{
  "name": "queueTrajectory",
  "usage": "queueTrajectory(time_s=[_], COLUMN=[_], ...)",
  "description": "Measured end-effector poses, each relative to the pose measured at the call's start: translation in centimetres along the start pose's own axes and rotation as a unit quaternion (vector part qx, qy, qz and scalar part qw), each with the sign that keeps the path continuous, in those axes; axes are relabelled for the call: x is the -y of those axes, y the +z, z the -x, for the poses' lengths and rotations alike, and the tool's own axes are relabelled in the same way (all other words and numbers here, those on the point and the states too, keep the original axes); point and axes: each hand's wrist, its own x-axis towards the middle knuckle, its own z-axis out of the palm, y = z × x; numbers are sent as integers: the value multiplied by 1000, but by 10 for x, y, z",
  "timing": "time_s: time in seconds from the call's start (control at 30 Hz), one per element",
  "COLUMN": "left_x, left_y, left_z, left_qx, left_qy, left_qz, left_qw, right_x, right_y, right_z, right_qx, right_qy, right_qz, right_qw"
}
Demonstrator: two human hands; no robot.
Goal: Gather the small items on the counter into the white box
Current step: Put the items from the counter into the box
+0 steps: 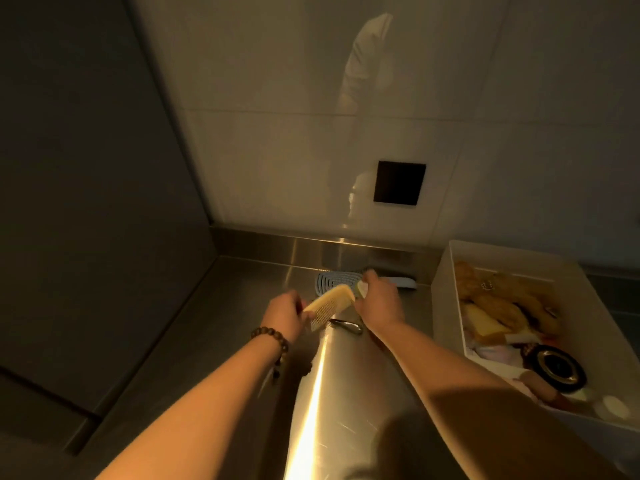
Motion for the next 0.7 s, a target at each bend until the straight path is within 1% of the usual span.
queueTrajectory(time_s=[0.1, 0.2, 0.3, 0.33, 0.4, 0.47, 0.53, 0.6, 0.7], left_x=[-41, -95, -155, -178, -220, -254, -279, -289, -290], left_y=[-19, -27, -28, -25, -14, 4, 31, 62, 110], left_z=[-1, 5, 12, 14, 18, 24, 30, 35, 39], left_qx=[-51, -71, -21, 2, 25, 42, 76, 99, 124], left_qy=[54, 91, 100, 105, 119, 134, 131, 110, 76], left_qz=[18, 72, 179, 202, 225, 238, 241, 234, 186], left_qw=[997, 991, 979, 974, 967, 961, 959, 961, 972], right_x=[5, -6, -35, -49, -78, -108, -137, -160, -187], right_y=[-49, -105, -158, -175, -204, -227, -244, -252, -259], right_z=[0, 3, 11, 15, 24, 33, 43, 52, 60], right_qx=[-54, -114, -155, -169, -189, -204, -212, -217, -212], right_qy=[-36, -58, -60, -52, -32, -23, -11, -1, 6], right_qz=[-47, -65, -60, -58, -58, -47, -36, -38, -36], right_qw=[997, 990, 984, 983, 980, 977, 976, 975, 977])
